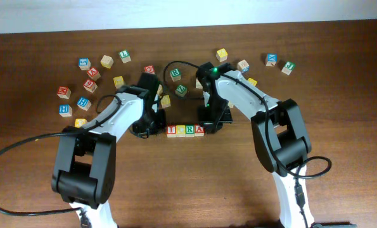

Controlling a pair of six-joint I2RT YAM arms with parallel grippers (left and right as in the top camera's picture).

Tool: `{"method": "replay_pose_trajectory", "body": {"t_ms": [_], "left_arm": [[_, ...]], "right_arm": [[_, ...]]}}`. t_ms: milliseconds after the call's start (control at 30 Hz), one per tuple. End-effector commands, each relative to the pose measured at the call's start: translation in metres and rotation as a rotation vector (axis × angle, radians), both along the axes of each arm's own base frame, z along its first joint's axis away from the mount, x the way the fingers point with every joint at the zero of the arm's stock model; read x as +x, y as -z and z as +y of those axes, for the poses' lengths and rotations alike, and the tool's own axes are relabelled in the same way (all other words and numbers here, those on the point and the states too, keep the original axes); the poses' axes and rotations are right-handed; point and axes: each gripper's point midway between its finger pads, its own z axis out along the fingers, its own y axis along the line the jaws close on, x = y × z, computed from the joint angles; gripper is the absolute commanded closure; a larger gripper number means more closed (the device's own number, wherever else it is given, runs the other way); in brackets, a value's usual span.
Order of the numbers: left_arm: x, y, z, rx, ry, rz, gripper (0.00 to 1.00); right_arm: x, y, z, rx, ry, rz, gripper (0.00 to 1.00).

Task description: Spell out ICRA

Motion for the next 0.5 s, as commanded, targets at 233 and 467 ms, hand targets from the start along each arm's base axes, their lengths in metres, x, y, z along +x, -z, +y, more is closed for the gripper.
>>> {"method": "replay_pose_trajectory", "body": {"t_ms": [233,467], "left_arm": [[0.028,-0.061,0.054,0.031,-0.137,-0.019,1.0],[-0.004,-0.171,0.066,0.027,-0.124,-0.225,0.88]], "right_arm": [[0.027,-0.104,-0.047,-0.025,0.041,-0.177,0.95],[-0.04,-0.206,-0.082,-0.058,-0.022,-0.27,0.21]]}}
